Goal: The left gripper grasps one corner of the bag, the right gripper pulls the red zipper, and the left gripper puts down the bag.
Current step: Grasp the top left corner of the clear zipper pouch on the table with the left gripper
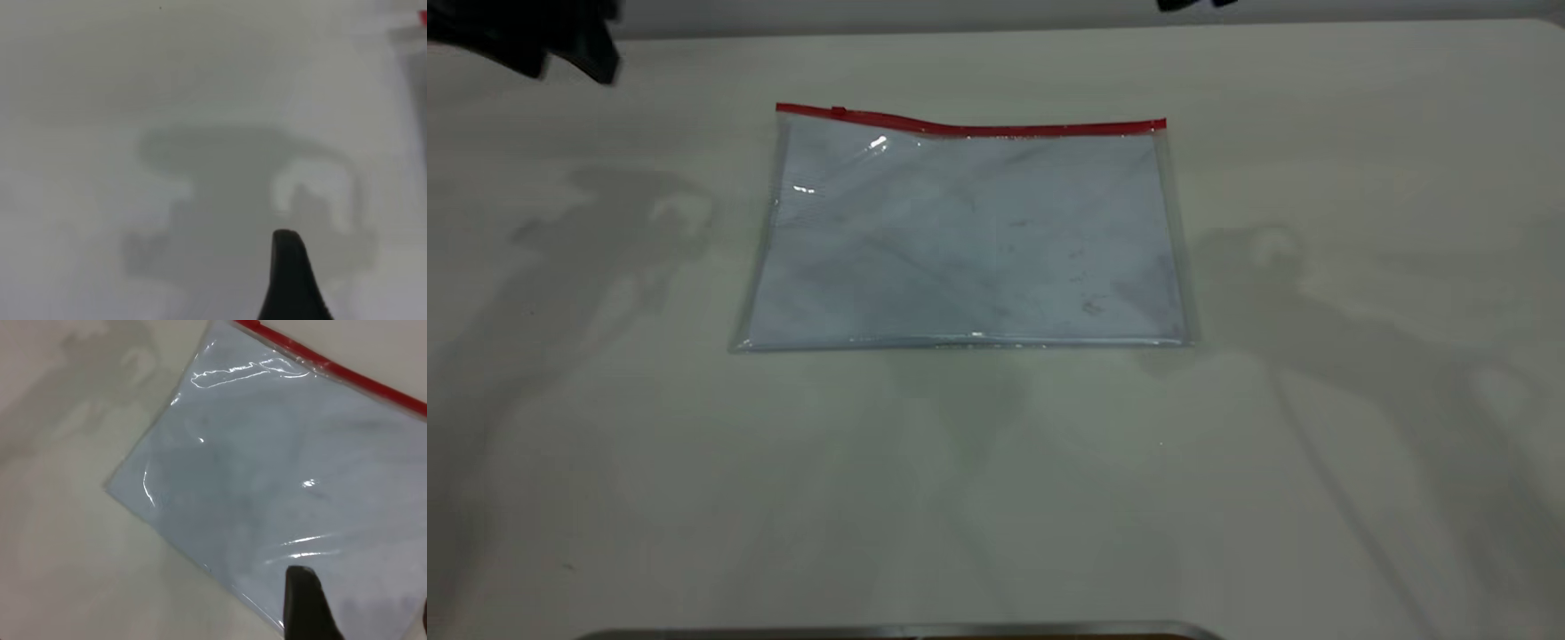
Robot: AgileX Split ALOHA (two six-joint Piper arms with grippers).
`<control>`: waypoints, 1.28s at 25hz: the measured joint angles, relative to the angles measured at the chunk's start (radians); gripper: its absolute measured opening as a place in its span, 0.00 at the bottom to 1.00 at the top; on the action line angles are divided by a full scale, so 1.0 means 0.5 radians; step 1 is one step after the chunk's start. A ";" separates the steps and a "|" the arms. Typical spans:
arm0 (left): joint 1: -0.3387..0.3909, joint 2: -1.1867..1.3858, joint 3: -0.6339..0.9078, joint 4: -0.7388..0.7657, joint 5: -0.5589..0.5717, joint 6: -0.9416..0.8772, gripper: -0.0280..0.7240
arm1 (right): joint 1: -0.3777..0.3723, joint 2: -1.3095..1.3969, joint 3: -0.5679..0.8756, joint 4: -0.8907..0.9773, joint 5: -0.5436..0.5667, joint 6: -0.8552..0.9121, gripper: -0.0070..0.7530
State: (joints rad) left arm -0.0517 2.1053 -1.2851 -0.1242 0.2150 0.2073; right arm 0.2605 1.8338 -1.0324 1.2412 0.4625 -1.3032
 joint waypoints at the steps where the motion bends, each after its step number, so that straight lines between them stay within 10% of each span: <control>1: 0.002 0.095 -0.095 -0.010 0.032 0.009 0.79 | 0.000 0.027 -0.022 0.002 0.006 0.000 0.61; 20: 0.092 0.973 -1.088 -1.528 0.737 1.370 0.79 | 0.000 0.192 -0.099 0.027 0.015 0.000 0.61; 32: 0.138 1.171 -1.193 -1.804 0.857 1.605 0.82 | 0.000 0.192 -0.101 0.030 0.032 0.000 0.61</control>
State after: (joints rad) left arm 0.0173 2.6905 -1.8818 -1.0262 0.6432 1.0099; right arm 0.2605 1.9300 -1.0827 1.2565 0.4787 -1.3032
